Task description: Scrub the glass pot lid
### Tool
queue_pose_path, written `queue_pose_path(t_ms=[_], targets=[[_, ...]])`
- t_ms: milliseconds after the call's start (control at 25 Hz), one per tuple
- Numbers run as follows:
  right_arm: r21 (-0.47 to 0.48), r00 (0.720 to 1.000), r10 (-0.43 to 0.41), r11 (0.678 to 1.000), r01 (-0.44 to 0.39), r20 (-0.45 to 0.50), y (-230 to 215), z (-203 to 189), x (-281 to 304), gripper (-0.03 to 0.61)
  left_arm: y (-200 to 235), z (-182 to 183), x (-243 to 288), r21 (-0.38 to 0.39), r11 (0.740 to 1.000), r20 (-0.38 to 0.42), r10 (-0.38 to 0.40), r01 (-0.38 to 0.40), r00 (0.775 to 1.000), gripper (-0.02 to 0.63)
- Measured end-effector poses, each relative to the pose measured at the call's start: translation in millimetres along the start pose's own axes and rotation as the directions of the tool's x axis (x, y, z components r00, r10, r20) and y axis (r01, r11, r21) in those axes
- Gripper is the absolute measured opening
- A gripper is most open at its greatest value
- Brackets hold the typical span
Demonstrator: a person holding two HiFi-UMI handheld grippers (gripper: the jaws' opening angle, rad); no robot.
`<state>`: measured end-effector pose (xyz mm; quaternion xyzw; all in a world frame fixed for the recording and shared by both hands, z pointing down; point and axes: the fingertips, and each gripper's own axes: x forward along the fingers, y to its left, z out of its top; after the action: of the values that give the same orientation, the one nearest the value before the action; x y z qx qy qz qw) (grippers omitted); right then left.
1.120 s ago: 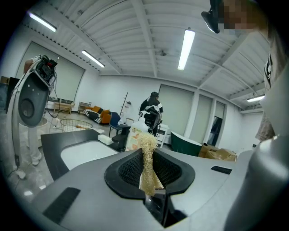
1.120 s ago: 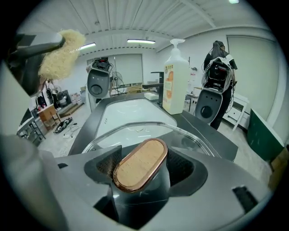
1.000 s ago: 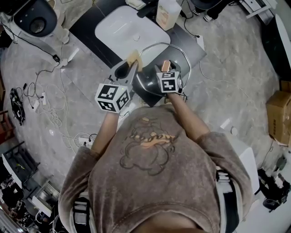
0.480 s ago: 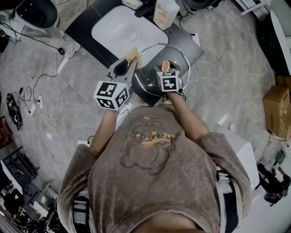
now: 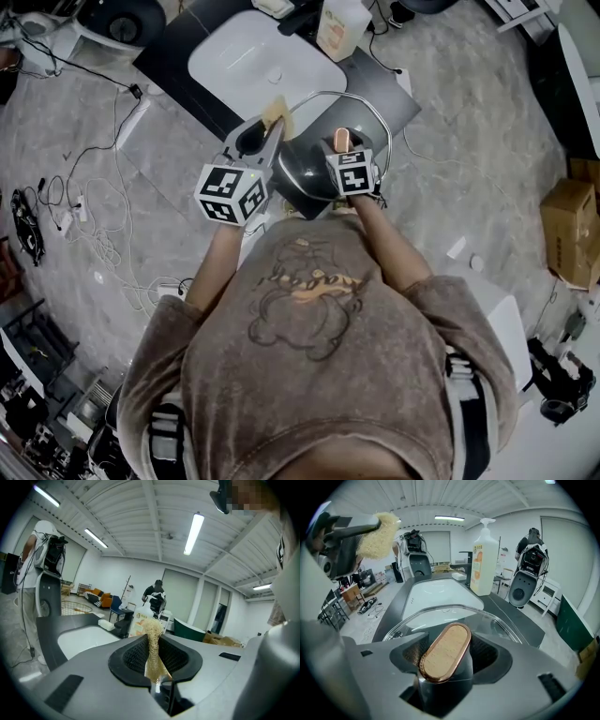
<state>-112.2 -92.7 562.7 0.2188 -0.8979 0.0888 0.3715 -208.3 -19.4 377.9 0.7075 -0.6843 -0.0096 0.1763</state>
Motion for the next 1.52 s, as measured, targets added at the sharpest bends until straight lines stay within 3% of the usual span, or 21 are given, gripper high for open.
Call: queue_pose_path(t_ms=[360, 600, 920, 1120, 1200, 1320, 1440, 1520], targets=[[0.012, 1.000, -0.017, 1.000, 0.017, -0.005, -3, 0, 2, 0.275, -5, 0, 8, 0.002, 1.000, 0.002, -0.010, 0.010, 1.000, 0.069], [0.020, 0.996, -0.084, 0.996, 0.084, -0.008, -6, 0, 1, 0.279, -2, 0, 11, -0.004, 1.000, -0.003, -0.011, 0.011, 1.000, 0.069], [0.075, 0.997, -0.073, 0.994, 0.073, -0.007, -6, -1, 3, 0.252, 0, -4, 16, -0.006, 1.000, -0.016, -0.023, 0.023, 1.000, 0.069], [0.092, 0.998, -0.070, 0.993, 0.070, 0.000, -6, -2, 4, 0.245, -3, -18, 40, 0.024, 0.995, -0.075, -0.095, 0.097, 0.993, 0.068], [0.091, 0.998, -0.071, 0.993, 0.070, 0.000, -6, -1, 5, 0.245, -7, -22, 61, 0.036, 0.984, -0.114, -0.167, 0.172, 0.979, 0.067], [0.098, 0.997, -0.071, 0.993, 0.071, 0.002, -6, 0, 6, 0.244, -18, -27, 97, 0.032, 0.950, -0.162, -0.301, 0.310, 0.940, 0.067], [0.106, 0.998, -0.070, 0.992, 0.069, 0.007, -5, -1, 6, 0.242, -36, -35, 129, 0.057, 0.900, -0.225, -0.410, 0.432, 0.884, 0.067], [0.108, 0.998, -0.070, 0.992, 0.068, 0.009, -5, -1, 6, 0.242, -51, -42, 148, 0.062, 0.857, -0.271, -0.479, 0.512, 0.835, 0.067]])
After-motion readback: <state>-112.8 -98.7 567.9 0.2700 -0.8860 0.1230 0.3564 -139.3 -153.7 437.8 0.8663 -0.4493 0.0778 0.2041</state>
